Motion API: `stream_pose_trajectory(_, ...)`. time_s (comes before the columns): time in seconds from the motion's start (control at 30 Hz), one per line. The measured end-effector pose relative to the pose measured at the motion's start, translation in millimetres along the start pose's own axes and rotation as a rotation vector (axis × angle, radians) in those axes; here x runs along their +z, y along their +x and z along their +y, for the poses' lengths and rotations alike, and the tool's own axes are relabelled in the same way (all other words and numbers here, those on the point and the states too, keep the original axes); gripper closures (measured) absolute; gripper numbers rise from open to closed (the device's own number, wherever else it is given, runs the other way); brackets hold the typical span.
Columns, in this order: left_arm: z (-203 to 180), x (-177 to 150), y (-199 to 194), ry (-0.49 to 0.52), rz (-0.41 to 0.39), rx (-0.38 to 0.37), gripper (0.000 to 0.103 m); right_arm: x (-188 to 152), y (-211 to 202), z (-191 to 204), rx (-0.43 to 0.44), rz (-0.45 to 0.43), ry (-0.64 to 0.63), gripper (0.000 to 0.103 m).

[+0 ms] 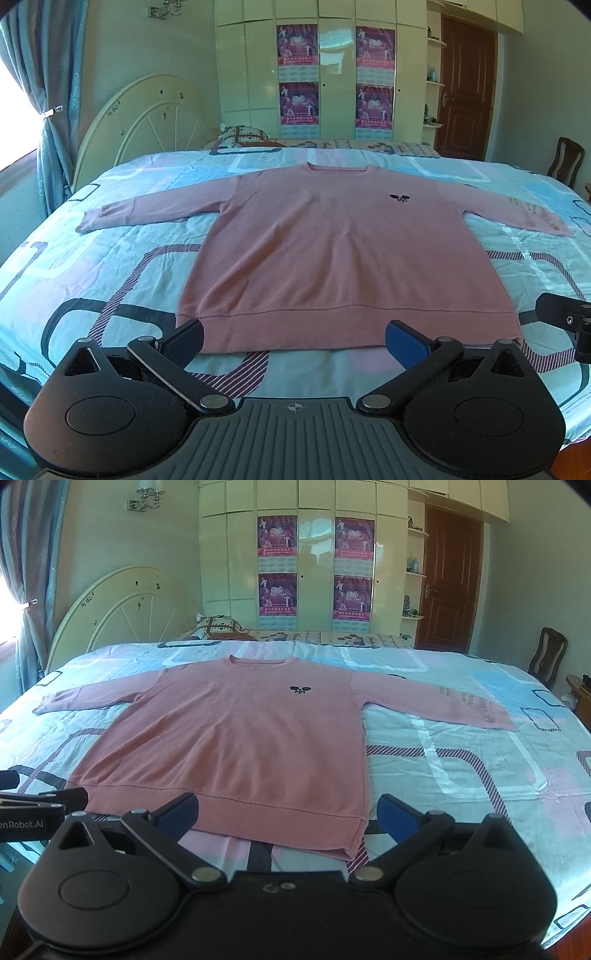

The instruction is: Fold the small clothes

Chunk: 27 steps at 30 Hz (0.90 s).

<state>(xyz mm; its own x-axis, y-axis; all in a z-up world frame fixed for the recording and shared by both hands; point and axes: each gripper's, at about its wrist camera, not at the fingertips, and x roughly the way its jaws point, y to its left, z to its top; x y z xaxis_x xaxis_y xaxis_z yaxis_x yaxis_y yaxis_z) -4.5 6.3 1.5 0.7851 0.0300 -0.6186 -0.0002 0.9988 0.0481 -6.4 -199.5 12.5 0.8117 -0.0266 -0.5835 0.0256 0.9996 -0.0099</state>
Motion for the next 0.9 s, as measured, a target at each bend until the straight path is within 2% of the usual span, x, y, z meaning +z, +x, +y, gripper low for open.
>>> stream_pose_trajectory(0.9,0.5,0.6,0.7,0.000,0.000,0.003,0.000,-0.9,-0.7,0.8,-0.001,-0.004,-0.006,0.000)
